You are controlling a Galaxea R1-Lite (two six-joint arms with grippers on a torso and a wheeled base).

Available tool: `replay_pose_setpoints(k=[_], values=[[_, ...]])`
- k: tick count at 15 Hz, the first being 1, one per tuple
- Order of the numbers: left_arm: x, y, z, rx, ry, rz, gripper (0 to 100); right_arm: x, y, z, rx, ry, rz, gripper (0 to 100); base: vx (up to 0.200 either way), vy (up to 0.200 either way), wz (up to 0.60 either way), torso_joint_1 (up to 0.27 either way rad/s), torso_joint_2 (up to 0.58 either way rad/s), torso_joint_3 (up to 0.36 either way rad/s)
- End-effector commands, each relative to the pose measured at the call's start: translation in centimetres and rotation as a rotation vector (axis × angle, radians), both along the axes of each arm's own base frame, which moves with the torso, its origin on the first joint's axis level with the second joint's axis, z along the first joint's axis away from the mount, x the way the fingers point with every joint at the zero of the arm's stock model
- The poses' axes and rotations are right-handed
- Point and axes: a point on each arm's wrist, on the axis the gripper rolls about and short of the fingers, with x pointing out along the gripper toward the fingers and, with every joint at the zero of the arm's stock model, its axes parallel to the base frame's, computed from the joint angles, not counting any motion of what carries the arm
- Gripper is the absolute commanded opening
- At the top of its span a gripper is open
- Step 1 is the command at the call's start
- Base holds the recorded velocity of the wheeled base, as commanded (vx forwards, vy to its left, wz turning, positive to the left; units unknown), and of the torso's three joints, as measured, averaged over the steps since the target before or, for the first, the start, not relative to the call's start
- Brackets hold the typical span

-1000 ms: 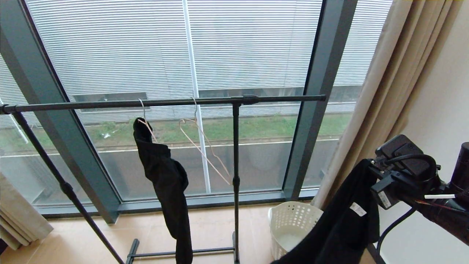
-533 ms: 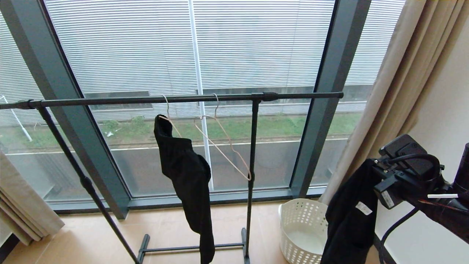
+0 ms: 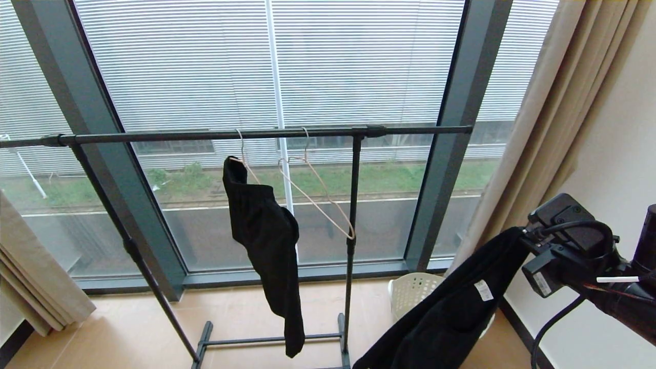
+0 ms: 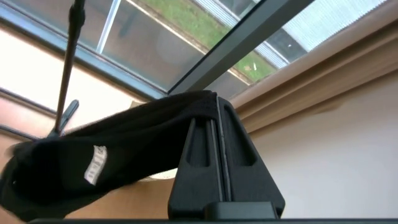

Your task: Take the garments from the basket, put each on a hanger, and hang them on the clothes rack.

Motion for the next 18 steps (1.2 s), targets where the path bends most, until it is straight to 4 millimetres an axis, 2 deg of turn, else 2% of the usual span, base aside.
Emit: replay_pose_setpoints(k=[1, 7, 9, 15, 18], values=[[0.01, 0.00, 0.00, -0.001, 0.001, 0.000, 100, -0.14, 0.05, -0.17, -0.004, 0.006, 0.005, 0, 0.000, 0.000, 0.00, 0.000, 0.00, 0.000], [0.01, 0.00, 0.00, 0.001, 0.001, 0.000, 100, -0.54, 0.11, -0.16, -0.022, 0.003, 0.021, 0, -0.033, 0.000, 0.00, -0.004, 0.00, 0.003], [0.01, 0.00, 0.00, 0.001, 0.001, 0.000, 100, -0.50, 0.13, -0.22, -0.023, 0.005, 0.021, 0, -0.200, 0.000, 0.00, -0.019, -0.01, 0.012], [0.01, 0.00, 0.00, 0.002, 0.001, 0.000, 100, -0.40, 0.26, -0.27, -0.024, 0.008, 0.025, 0, 0.000, 0.000, 0.00, 0.000, 0.00, 0.000], [0.01, 0.00, 0.00, 0.008, 0.001, -0.002, 100, -0.50, 0.56, -0.42, -0.026, 0.015, 0.041, 0, -0.200, 0.000, 0.00, 0.010, 0.01, -0.001]])
